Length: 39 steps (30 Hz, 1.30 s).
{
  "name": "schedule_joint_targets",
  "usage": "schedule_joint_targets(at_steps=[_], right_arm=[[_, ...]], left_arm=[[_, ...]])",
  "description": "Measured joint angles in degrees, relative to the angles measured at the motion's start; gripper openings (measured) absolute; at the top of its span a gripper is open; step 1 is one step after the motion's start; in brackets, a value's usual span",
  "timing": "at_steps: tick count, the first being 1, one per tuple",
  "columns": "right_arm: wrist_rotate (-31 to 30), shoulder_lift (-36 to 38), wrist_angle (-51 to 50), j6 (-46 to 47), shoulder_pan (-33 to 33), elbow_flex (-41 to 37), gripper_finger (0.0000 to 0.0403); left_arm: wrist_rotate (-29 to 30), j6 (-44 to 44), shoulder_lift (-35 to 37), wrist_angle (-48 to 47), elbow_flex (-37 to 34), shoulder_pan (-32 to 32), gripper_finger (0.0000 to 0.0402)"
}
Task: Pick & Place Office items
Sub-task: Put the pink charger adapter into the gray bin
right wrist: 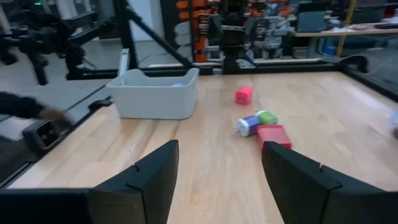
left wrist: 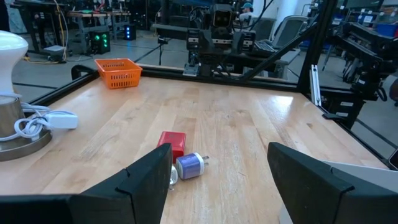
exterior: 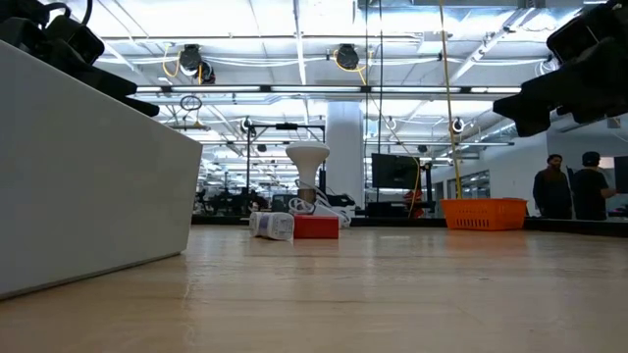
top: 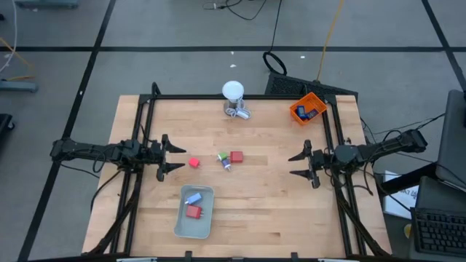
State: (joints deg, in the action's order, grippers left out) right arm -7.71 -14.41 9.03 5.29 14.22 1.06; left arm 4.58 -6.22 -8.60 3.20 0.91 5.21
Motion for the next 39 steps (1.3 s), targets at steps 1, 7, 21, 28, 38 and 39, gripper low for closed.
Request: schedule_joint_targets(at_steps=[1, 7, 21, 28, 38, 39], right_arm=[[0.5, 0.0, -0.1, -0.1, 0.0, 0.0, 0.0219], [0.0, 0.0, -0.3, -0.6, 0.0, -0.1, 0.0219], [0.2, 0.0, -0.3, -1.6, 0.0, -0.2, 0.0219], [0.2, 0.0, -0.3, -1.5, 0.0, -0.2, 0.0219], [0.2, 0.0, -0.3, -1.5, 0.0, -0.2, 0.0219], [0.2, 0.0, -0.3, -1.5, 0.0, -0.2, 0.0219]], left_arm=[[0.0, 0.0, 0.0, 0.0, 0.0, 0.0, 0.0269], [0.0, 0.0, 0.0, 0.0, 0.0, 0.0, 0.0269], [1.0, -4.0, 0.0, 9.0, 0.0, 0.0, 0.0269], [6.4, -8.4, 0.0, 13.5, 0.0, 0.0, 0.0269], [16.9, -22.0, 0.0, 14.9, 0.0, 0.0, 0.0269], [18.2, -22.0, 0.0, 14.9, 0.0, 0.0, 0.0269]])
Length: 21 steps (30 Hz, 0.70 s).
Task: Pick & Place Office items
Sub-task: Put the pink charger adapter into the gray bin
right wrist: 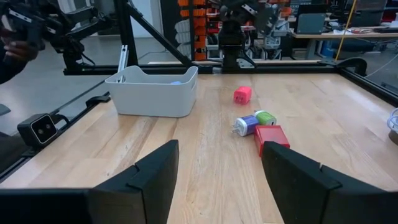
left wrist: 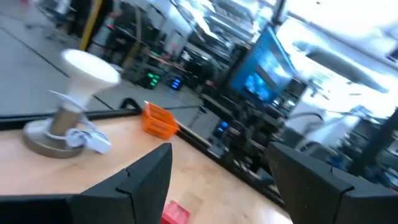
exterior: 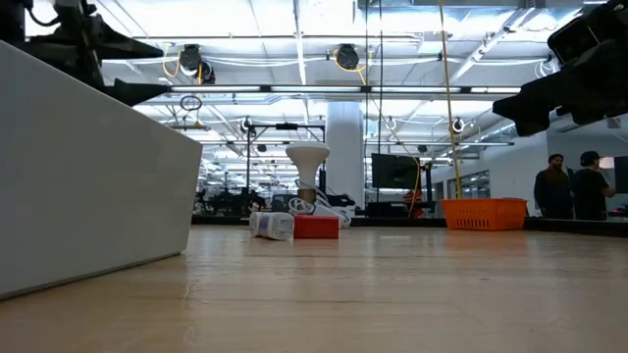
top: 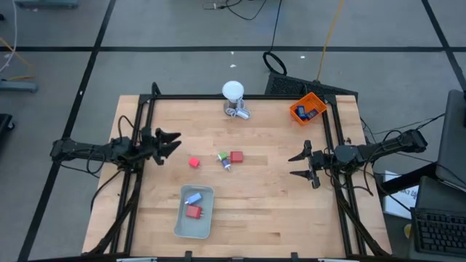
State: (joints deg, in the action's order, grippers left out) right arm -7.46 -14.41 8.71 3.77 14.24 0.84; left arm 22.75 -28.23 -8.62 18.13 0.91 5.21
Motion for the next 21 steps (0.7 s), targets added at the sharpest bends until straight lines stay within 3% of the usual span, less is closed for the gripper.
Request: schedule_joint_targets(at_steps=[10, 16, 21], right_arm=[[0.0, 0.0, 0.0, 0.0, 0.0, 0.0, 0.022], [0.0, 0.0, 0.0, 0.0, 0.0, 0.0, 0.022], [0.0, 0.0, 0.0, 0.0, 0.0, 0.0, 0.022]], left_arm=[[11.7, 9.6, 0.0, 0.0, 0.0, 0.0, 0.0269], [11.4, 7.9, -1.3, -0.4, 0.0, 0.0, 0.0269], [9.9, -0.6, -4.3, -0.2, 0.0, -0.1, 0.0269]])
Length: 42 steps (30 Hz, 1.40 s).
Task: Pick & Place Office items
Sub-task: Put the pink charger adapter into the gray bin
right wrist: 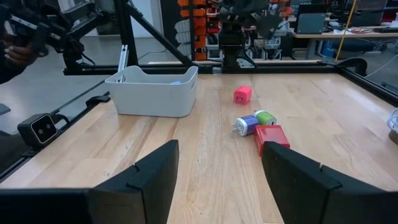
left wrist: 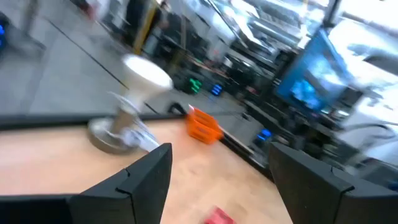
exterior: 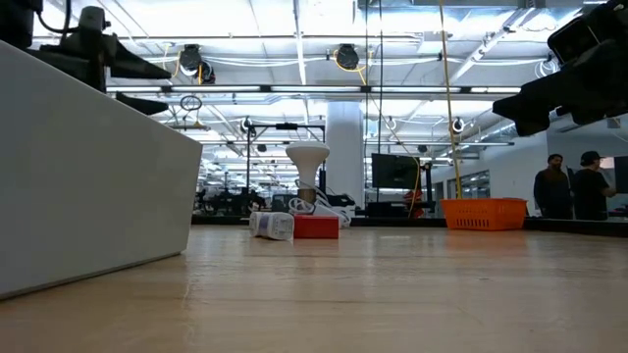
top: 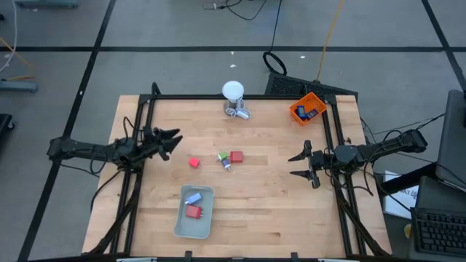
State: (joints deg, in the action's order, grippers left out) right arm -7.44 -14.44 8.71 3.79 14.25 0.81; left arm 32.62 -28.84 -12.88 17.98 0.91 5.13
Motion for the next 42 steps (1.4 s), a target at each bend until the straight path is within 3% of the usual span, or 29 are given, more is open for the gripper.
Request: schedule_joint_targets(at_steps=[5, 10, 15, 20, 24, 32, 42], right_arm=[[0.0, 0.0, 0.0, 0.0, 0.0, 0.0, 0.022], [0.0, 0.0, 0.0, 0.0, 0.0, 0.0, 0.022], [0.0, 0.0, 0.0, 0.0, 0.0, 0.0, 0.022], [0.0, 0.0, 0.0, 0.0, 0.0, 0.0, 0.022], [0.0, 0.0, 0.0, 0.0, 0.0, 0.0, 0.022], [0.0, 0.0, 0.0, 0.0, 0.0, 0.0, 0.022], [0.0, 0.0, 0.0, 0.0, 0.0, 0.0, 0.022]], left_arm=[[-9.9, -7.1, -6.9, 5.6, 0.0, 0.2, 0.0269], [-8.6, -8.1, -19.4, 5.7, 2.9, 0.4, 0.0269], [-10.3, -6.8, -32.5, -6.5, 11.1, 0.1, 0.0269], [-13.4, -4.8, -41.3, -21.7, 20.7, -0.3, 0.0269], [-16.2, 0.4, -46.0, -27.3, 25.6, -0.3, 0.0269], [-16.8, 18.3, -51.8, -29.2, 26.8, -0.2, 0.0269], [-17.6, 19.7, -57.7, -33.2, 26.8, -0.2, 0.0269]])
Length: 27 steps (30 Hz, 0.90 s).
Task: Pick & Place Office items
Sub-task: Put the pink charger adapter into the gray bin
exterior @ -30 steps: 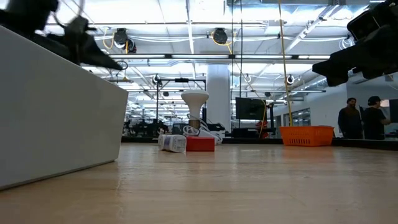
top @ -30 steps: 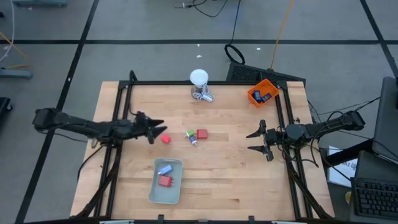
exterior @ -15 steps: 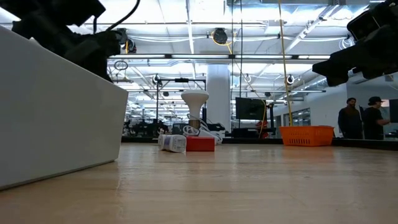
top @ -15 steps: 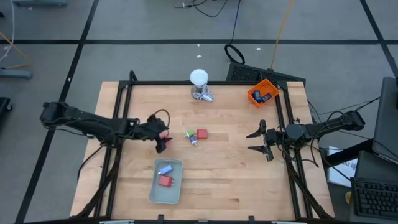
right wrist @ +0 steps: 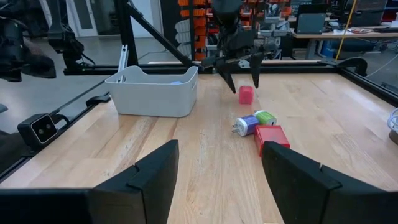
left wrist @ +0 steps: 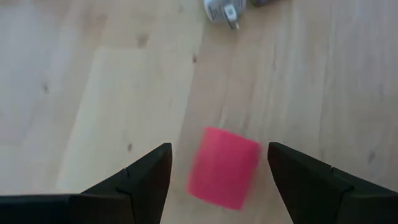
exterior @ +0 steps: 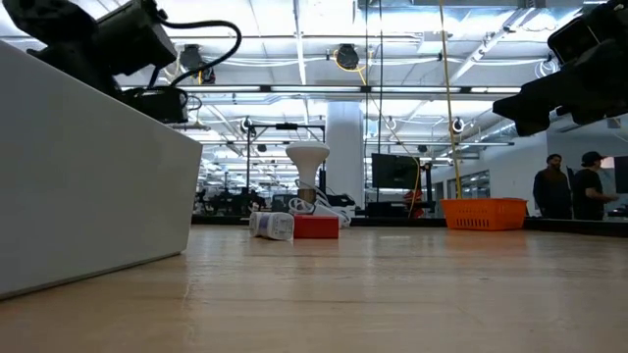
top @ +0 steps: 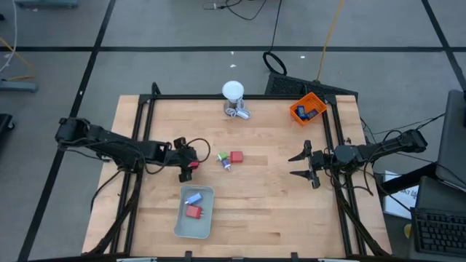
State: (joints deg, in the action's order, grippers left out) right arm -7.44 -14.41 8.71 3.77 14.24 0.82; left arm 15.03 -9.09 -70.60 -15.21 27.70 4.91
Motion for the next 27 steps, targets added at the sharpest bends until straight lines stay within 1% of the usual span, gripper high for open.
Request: schedule_joint_targets(at_steps=[10, 16, 19, 24, 27], right_arm=[[0.0, 0.0, 0.0, 0.0, 0.0, 0.0, 0.022], [0.0, 0.0, 0.0, 0.0, 0.0, 0.0, 0.022], [0.0, 0.0, 0.0, 0.0, 0.0, 0.0, 0.022], [0.0, 0.0, 0.0, 0.0, 0.0, 0.0, 0.022], [0.0, 0.0, 0.0, 0.0, 0.0, 0.0, 0.022]], left_arm=[[-0.5, -0.4, -5.8, 0.0, 0.0, 0.0, 0.0269], [-0.5, -9.4, -6.7, 0.3, 0.0, 0.0, 0.0269], [-0.5, -12.5, -6.7, 0.4, 0.0, 0.0, 0.0269], [-0.2, -13.0, -6.7, 0.5, 0.0, 0.0, 0.0269], [-0.1, -11.3, -6.7, 0.6, 0.0, 0.0, 0.0269]])
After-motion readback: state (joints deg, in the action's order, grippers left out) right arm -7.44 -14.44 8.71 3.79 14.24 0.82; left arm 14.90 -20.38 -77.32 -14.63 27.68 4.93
